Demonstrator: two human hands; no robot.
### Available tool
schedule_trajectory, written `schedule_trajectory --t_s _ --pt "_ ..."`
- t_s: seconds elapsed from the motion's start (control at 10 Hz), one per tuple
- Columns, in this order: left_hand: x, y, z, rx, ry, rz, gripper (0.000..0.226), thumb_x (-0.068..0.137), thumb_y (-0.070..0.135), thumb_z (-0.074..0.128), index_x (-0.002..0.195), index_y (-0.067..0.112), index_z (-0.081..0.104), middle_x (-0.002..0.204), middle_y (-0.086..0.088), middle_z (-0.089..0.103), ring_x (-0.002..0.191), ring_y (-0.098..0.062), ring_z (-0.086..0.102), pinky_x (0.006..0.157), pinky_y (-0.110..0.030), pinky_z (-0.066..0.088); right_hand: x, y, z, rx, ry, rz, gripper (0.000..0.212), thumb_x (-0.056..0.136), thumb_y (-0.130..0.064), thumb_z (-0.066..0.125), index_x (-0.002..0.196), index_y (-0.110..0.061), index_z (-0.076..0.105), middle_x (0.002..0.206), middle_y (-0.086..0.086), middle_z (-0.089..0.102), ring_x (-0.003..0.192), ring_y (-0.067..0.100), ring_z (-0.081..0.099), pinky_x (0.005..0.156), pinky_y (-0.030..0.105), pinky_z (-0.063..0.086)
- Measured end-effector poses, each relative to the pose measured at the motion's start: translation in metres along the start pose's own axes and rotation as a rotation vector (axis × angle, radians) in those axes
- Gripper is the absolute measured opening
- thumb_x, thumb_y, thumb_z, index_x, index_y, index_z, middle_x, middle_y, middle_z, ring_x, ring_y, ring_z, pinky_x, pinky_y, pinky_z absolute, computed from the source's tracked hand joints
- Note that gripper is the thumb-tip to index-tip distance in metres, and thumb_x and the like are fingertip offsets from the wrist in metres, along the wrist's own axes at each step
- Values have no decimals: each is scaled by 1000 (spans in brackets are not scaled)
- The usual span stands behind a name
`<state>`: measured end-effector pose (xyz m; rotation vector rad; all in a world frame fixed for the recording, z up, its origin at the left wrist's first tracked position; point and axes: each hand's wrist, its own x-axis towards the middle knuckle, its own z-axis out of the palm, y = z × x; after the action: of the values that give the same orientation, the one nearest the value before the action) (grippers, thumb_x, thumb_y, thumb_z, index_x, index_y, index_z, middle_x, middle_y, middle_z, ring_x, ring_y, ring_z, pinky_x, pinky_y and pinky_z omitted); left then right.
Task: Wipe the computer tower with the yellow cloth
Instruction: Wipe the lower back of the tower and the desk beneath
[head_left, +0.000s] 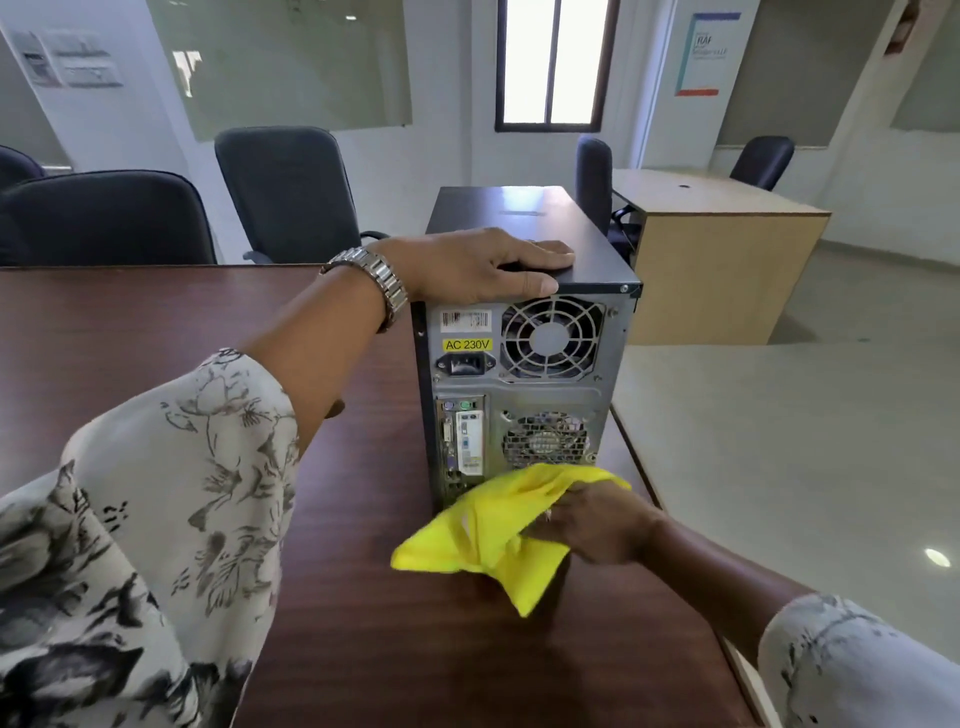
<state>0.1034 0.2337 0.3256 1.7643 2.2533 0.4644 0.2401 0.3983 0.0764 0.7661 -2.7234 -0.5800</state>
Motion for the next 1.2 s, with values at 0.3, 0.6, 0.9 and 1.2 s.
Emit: schedule_trajectory --t_s 0.3,0.6,0.9,1.2 --pt "1 2 1 8 24 -21 50 95 35 42 142 24 31 153 11 26 138 1 20 109 -15 11 62 13 -63 217 641 357 45 104 -39 11 144 -29 28 138 11 47 126 22 36 112 24 21" --pt "-1 1 1 4 11 -8 49 96 35 41 142 24 30 153 11 24 129 10 18 107 -11 9 26 -49 25 71 -304 158 26 61 -49 60 75 -37 79 85 -16 78 85 5 75 77 24 58" --pt "3 4 3 13 2 -6 49 96 35 41 143 23 31 154 11 23 134 7 18 104 -9 7 7 -63 45 -373 -403 269 61 89 -39 27 128 0 53 121 28 65 121 35 58 106 53 32" --pt "0 4 2 10 -14 -11 48 96 34 40 142 25 31 153 13 25 134 7 19 105 -9 8 13 -52 21 -337 -289 -19 50 46 -52 80 91 -32 79 99 -7 78 96 13 73 95 38 37"
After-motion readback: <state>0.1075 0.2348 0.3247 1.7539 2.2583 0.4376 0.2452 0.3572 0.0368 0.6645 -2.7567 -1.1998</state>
